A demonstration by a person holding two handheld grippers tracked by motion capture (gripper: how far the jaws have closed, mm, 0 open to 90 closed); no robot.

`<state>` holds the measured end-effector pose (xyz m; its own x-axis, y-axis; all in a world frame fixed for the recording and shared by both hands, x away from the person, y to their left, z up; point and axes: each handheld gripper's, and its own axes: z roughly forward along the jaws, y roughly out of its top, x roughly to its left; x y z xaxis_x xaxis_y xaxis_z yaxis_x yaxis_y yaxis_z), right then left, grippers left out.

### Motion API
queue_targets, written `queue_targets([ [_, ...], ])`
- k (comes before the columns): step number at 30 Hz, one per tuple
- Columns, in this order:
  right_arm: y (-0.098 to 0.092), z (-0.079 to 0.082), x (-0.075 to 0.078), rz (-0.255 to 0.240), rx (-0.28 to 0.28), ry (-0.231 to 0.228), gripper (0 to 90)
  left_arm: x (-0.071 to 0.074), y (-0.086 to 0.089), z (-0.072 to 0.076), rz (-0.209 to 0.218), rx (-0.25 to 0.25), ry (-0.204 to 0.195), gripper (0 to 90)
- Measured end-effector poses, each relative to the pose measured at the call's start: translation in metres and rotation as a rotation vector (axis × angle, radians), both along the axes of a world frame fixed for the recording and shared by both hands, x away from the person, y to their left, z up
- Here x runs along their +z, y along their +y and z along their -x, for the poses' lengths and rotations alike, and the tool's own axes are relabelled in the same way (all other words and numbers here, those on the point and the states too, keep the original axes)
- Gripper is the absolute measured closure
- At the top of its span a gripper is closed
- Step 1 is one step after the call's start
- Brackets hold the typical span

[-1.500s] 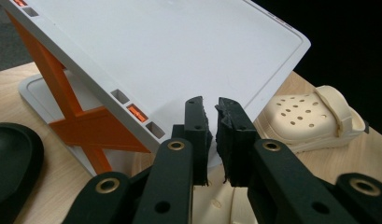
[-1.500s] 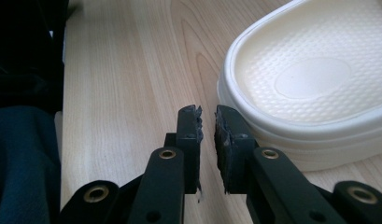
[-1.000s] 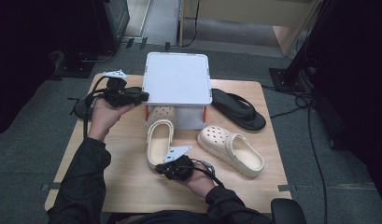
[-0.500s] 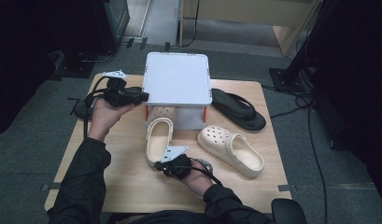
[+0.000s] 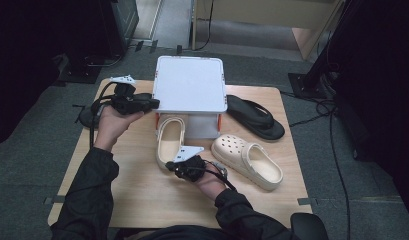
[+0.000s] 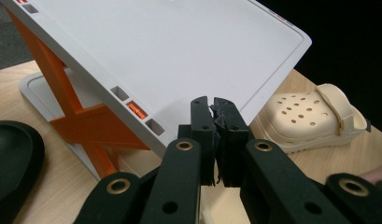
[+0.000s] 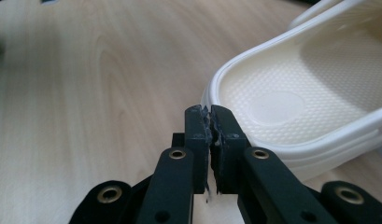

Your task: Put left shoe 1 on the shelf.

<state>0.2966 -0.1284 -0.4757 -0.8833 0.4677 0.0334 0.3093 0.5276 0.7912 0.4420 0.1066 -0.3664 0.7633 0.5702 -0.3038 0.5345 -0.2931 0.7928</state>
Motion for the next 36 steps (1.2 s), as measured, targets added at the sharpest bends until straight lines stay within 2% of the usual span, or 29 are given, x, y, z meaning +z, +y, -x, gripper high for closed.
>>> queue_targets([
  [4, -0.003, -0.010, 0.002, -0.022, -0.024, 0.010, 86.1, 0.000, 0.000, 0.000, 0.003, 0.000, 0.002, 87.8],
  [5, -0.004, -0.015, 0.004, -0.041, -0.032, 0.015, 86.0, 0.000, 0.000, 0.000, 0.003, 0.001, 0.003, 87.8],
  [9, -0.005, -0.026, 0.006, -0.041, -0.041, 0.027, 84.9, 0.000, 0.000, -0.001, 0.007, -0.002, 0.002, 87.8],
  [11, -0.006, -0.034, 0.005, -0.027, -0.054, 0.028, 87.5, -0.001, 0.000, -0.001, 0.011, 0.001, 0.007, 87.8],
  [14, -0.008, -0.041, 0.005, -0.062, -0.048, 0.056, 88.3, -0.001, 0.000, -0.001, 0.015, 0.000, 0.009, 87.8],
  [17, -0.007, -0.047, 0.005, -0.037, -0.082, 0.035, 88.4, -0.001, 0.000, -0.001, 0.014, 0.004, 0.010, 88.1],
  [18, -0.009, -0.054, 0.005, -0.062, -0.075, 0.070, 89.5, -0.001, 0.001, -0.001, 0.015, 0.003, 0.010, 88.1],
  [19, -0.008, -0.055, 0.006, -0.061, -0.074, 0.074, 89.6, -0.001, 0.001, -0.001, 0.015, 0.003, 0.010, 88.2],
  [21, -0.007, -0.055, 0.006, -0.055, -0.075, 0.057, 89.0, -0.001, 0.001, -0.001, 0.017, -0.001, 0.011, 88.2],
  [23, -0.004, -0.057, 0.007, -0.025, -0.088, 0.014, 88.7, -0.001, 0.001, -0.001, 0.016, 0.000, 0.012, 88.2],
  [25, -0.002, -0.062, 0.006, -0.027, -0.096, 0.023, 89.5, -0.001, 0.001, -0.001, 0.017, 0.001, 0.011, 88.2],
  [27, -0.001, -0.067, 0.006, -0.049, -0.086, 0.039, 89.4, -0.001, 0.001, -0.001, 0.018, 0.000, 0.013, 88.3],
  [29, 0.003, -0.071, 0.006, -0.031, -0.100, 0.005, 88.8, -0.001, 0.001, -0.001, 0.017, 0.000, 0.012, 88.4],
  [31, 0.004, -0.073, 0.005, -0.034, -0.105, 0.010, 88.8, -0.001, 0.000, -0.001, 0.016, 0.002, 0.011, 88.4],
  [33, 0.004, -0.078, 0.005, -0.058, -0.106, 0.027, 88.7, -0.001, 0.001, -0.001, 0.016, 0.003, 0.011, 88.3],
  [36, 0.005, -0.080, 0.003, -0.061, -0.112, 0.011, 85.7, -0.001, 0.000, -0.001, 0.015, 0.004, 0.008, 88.3],
])
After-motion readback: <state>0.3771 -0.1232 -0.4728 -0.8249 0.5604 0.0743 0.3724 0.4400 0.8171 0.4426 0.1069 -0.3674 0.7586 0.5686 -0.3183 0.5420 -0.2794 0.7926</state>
